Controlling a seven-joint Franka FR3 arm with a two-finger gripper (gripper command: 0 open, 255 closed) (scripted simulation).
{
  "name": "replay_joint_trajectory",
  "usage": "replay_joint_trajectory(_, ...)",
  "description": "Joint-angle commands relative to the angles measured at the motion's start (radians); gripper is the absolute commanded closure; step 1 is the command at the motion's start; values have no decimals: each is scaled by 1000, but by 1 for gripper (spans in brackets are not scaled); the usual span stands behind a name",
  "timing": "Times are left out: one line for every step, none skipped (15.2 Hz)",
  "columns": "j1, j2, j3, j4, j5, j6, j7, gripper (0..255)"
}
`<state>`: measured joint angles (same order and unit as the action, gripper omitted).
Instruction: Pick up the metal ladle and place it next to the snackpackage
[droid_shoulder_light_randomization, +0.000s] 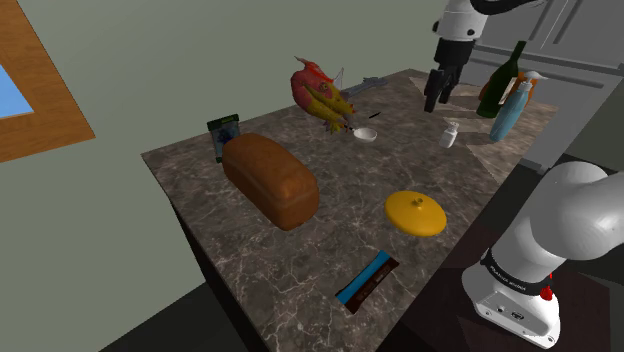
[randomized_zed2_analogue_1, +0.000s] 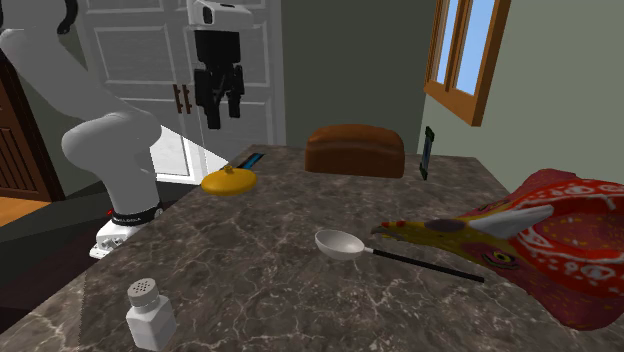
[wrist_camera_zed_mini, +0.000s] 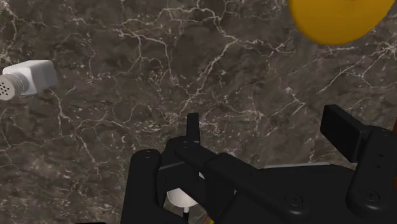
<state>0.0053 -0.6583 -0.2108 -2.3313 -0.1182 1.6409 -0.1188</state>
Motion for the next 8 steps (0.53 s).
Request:
replay_joint_trajectory(7, 69, -46, 19, 11, 56, -49, 0)
replay_joint_trajectory(11, 102, -69, 31, 19, 80, -75, 0)
replay_joint_trajectory(16, 137, -91, 44, 29, 103, -102, 0)
replay_joint_trajectory(21, 173, -114, 58, 41, 125, -130, 0)
replay_joint_trajectory(26, 210, -136, 74, 55, 146, -158, 0)
replay_joint_trajectory(32, 248, -158, 92, 72, 165, -188, 0)
replay_joint_trajectory(38, 288, -179, 111, 91, 183, -219, 0)
replay_joint_trajectory(43, 328, -200, 131, 112, 199, -251, 0)
